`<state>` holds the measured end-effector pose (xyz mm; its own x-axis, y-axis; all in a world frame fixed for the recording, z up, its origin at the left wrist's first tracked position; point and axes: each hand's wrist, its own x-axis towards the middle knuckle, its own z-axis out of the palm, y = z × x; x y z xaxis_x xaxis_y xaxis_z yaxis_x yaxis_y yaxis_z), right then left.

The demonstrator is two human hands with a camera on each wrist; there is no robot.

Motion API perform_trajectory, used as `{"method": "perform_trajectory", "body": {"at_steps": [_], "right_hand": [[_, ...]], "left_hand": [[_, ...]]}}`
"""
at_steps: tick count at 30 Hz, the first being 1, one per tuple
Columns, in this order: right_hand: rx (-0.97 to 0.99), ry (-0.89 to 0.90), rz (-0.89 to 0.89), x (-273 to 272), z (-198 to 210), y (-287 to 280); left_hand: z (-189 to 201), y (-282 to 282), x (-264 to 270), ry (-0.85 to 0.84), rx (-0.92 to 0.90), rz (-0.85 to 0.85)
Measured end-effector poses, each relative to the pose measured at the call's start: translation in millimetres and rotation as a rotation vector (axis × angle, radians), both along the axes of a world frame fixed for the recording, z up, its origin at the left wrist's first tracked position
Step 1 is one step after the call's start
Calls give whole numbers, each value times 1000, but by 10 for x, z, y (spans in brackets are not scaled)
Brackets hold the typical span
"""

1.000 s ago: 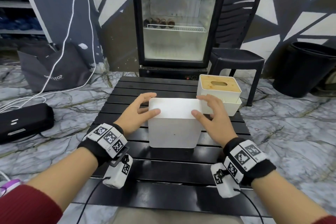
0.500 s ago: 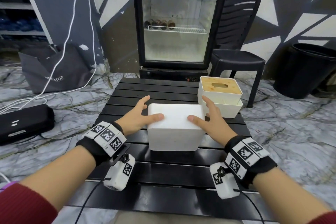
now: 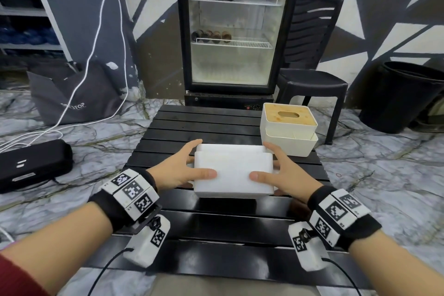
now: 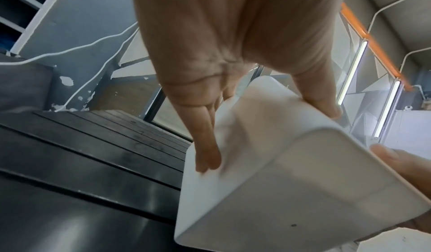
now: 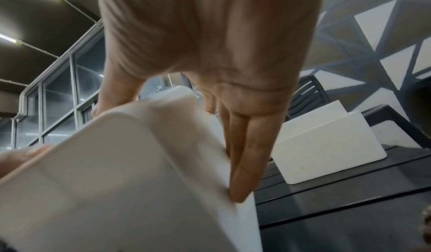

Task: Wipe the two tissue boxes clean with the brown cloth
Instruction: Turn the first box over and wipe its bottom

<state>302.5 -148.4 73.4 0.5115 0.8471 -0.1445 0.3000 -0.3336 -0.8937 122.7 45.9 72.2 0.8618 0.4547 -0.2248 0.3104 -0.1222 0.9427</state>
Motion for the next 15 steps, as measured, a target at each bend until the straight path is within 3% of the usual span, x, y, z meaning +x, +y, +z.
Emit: {"method": "perform_trajectory", "body": {"at_steps": [3, 7, 15], "right_hand": [[10, -2, -19, 10, 23, 59], [65, -56, -4, 31, 77, 239], [115, -156, -14, 60, -103, 1040]], "left_hand": [[-24, 3, 6, -46, -15, 23], [-22, 134, -1, -110, 146, 64], [-97, 805, 98, -169, 246, 90]]}}
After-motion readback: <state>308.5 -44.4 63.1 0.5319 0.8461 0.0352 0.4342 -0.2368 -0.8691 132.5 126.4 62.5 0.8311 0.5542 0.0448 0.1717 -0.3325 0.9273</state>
